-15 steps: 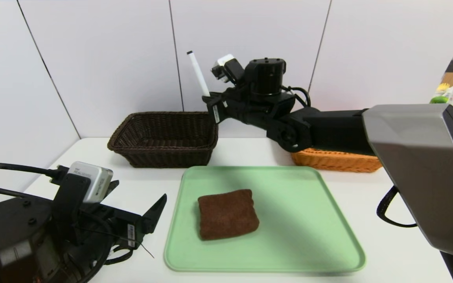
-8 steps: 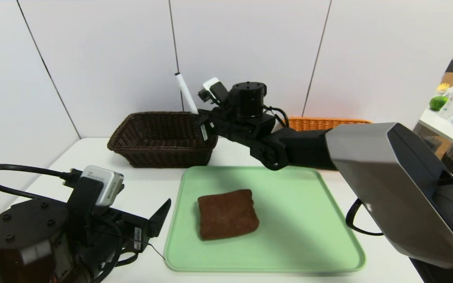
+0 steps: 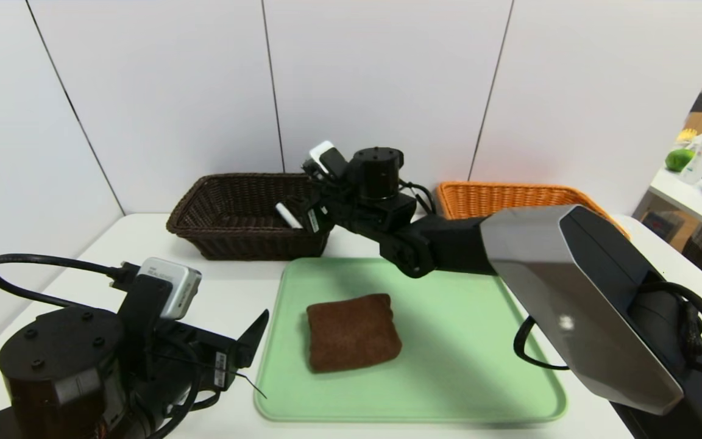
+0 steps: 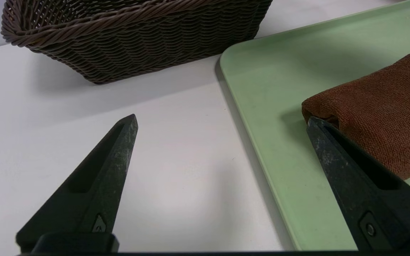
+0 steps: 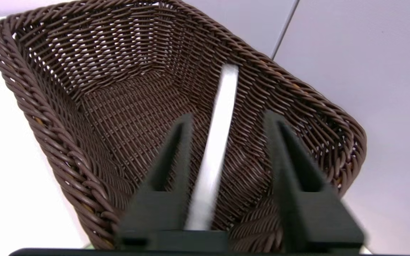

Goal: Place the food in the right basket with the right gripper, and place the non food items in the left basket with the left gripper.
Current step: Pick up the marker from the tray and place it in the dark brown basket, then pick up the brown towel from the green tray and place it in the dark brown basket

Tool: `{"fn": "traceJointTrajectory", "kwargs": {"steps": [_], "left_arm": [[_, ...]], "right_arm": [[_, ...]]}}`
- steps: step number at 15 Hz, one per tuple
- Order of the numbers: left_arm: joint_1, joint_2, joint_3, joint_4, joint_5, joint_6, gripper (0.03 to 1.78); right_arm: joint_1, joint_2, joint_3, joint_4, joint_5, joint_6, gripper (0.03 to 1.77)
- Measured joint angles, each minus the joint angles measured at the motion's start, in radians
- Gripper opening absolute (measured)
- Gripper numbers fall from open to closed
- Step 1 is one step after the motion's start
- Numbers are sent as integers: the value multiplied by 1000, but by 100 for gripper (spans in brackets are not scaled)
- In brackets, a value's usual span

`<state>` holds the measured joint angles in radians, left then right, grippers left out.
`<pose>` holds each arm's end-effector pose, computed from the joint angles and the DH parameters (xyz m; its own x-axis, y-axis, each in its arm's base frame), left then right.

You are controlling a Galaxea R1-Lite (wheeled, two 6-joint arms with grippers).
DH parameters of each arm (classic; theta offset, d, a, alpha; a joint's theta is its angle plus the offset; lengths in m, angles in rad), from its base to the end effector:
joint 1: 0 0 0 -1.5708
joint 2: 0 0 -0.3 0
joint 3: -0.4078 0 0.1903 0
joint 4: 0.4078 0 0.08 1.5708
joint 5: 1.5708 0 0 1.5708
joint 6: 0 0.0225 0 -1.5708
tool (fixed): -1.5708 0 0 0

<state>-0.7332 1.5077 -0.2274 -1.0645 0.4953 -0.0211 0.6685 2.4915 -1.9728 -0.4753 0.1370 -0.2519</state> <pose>0.1564 -0.1265 0.1323 0.9567 -0.2220 -0.1884 0.2404 0.9673 0.0811 0.4141 0.3310 0.1561 0.6920 0.7206 -0.0430 -0.7068 0.6643 -0.2433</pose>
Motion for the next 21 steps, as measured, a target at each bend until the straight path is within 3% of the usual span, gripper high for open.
{"fn": "traceJointTrajectory", "kwargs": {"steps": [4,8,13,21], "left_arm": [[0,1,-3,-1,5,0,169],[0,-5,-2,-3,5,0,169],[0,-20,-2,-2,4,0,169],[0,-29,-4,-2,-2,0,169]], "right_arm": [[1,7,1,-13,-10,-11,116],[1,-16,3,-8,-12,-26,138],[3,-110,54,78,-10,-46,154],[-13,-394,328,252,-3,-108,165]]}}
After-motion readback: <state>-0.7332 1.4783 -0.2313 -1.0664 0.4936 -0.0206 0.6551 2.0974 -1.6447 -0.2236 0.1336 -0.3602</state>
